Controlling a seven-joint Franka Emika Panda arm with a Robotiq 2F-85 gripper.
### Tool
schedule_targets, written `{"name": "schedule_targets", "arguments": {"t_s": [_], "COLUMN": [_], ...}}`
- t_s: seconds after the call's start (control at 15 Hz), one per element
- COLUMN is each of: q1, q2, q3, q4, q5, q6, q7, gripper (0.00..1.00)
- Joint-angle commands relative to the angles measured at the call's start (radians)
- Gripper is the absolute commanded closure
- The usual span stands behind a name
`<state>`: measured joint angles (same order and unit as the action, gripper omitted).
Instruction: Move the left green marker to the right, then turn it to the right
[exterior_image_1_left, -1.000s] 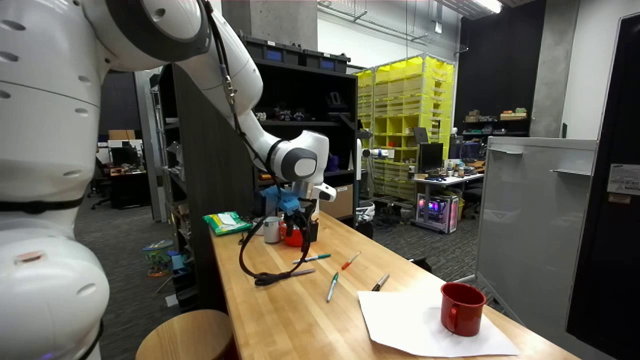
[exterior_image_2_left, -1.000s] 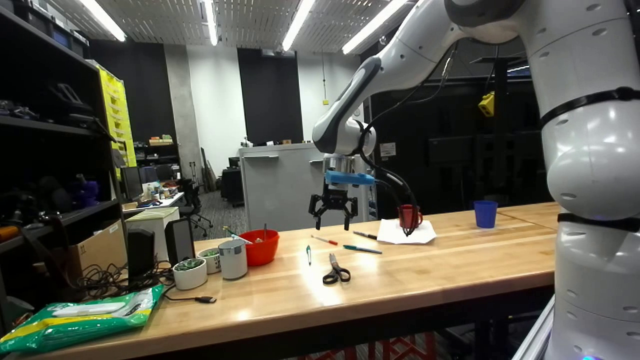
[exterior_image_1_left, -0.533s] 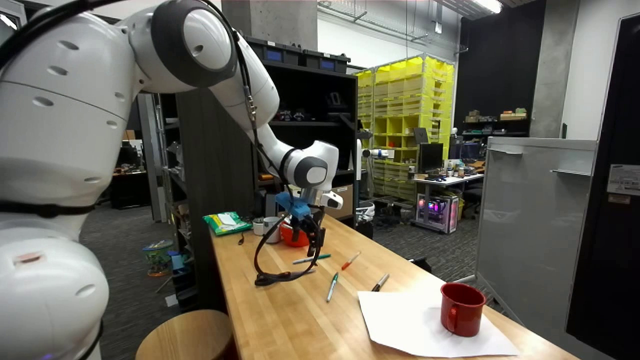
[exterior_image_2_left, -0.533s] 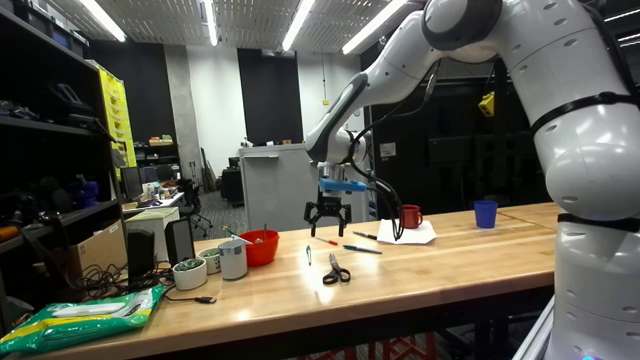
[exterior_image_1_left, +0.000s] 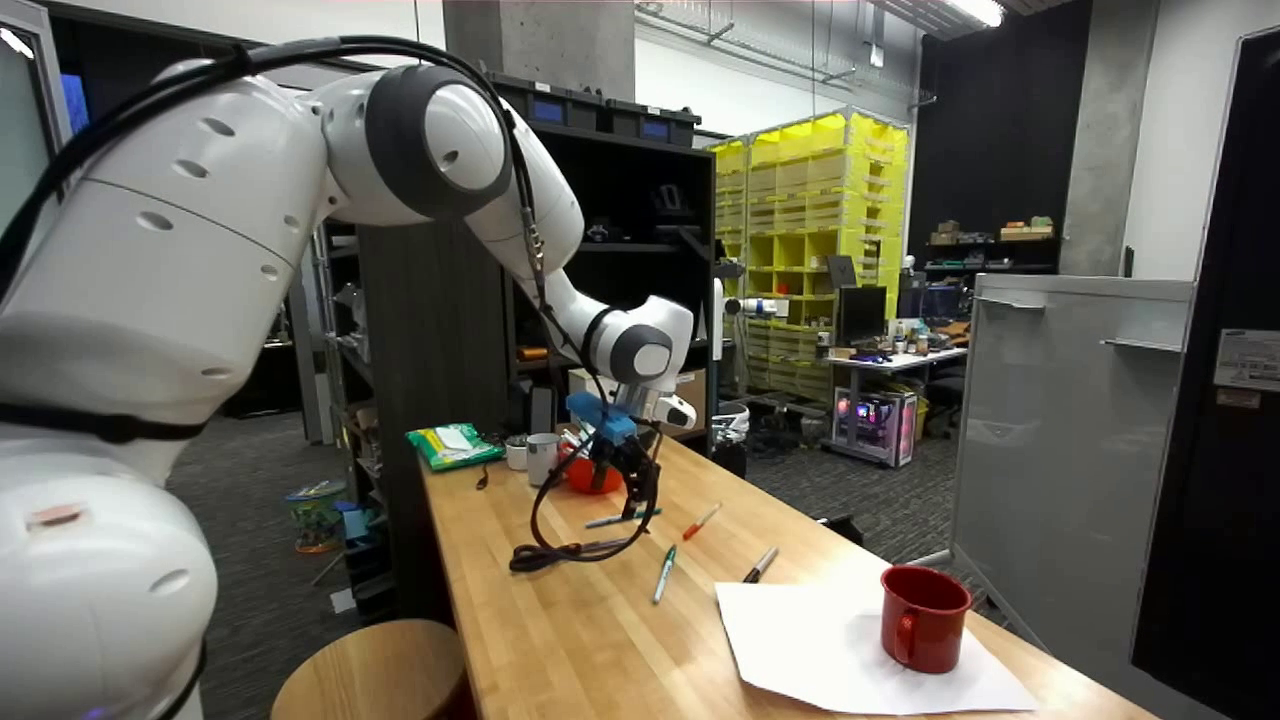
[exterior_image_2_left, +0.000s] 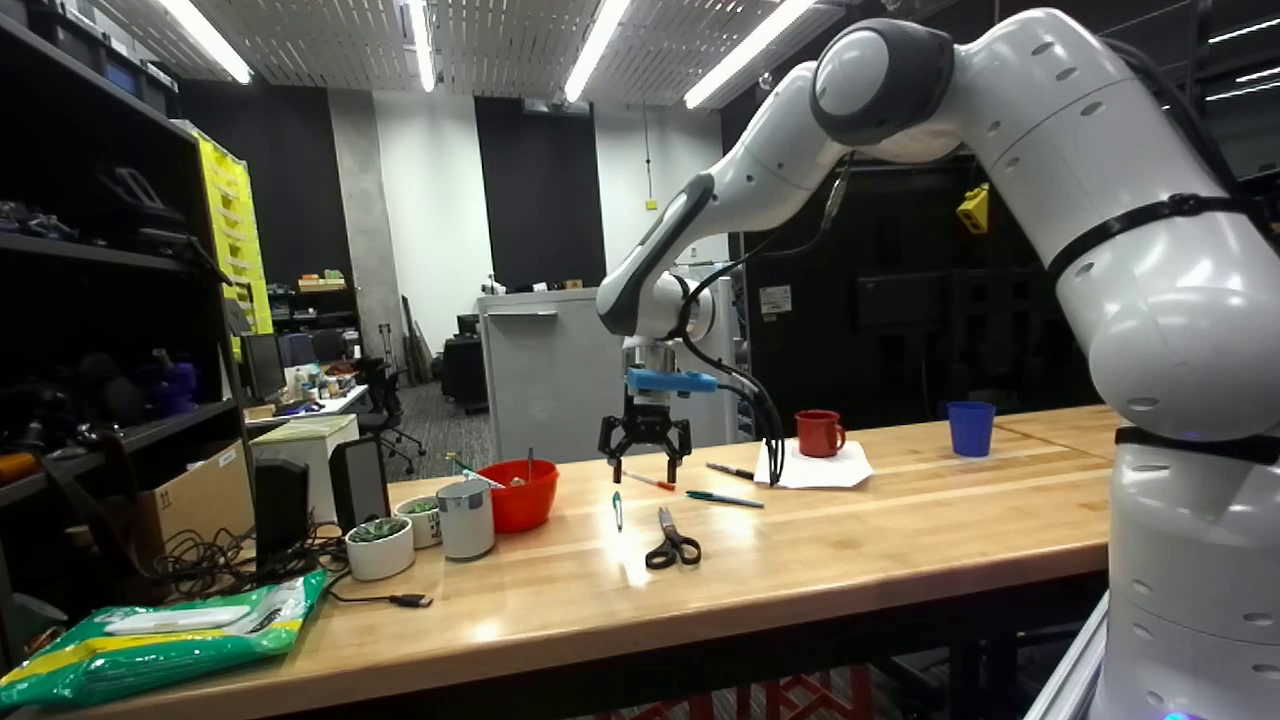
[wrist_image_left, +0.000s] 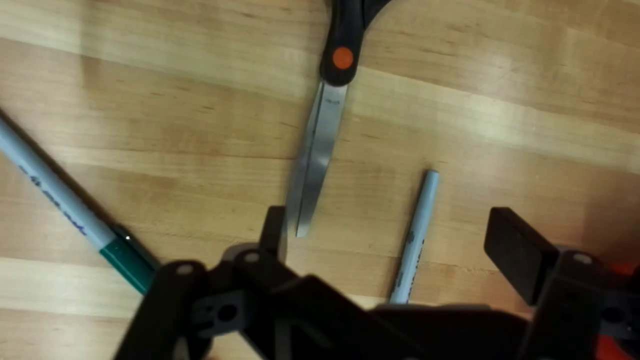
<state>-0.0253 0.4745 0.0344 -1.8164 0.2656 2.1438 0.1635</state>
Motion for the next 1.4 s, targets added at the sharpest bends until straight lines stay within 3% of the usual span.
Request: {"name": "schedule_targets", "arguments": {"t_s": [0.0, 1.33], "q1": [0.002, 0.015], "q2": [0.058, 0.255], "q3": [-0.001, -0.01], "q4": [0.082, 0.331], "q5": [0.006, -0.022], "q6": [-0.053, -0.178], "q7": [-0.01, 0.019], "gripper": [0.0, 0.0]}}
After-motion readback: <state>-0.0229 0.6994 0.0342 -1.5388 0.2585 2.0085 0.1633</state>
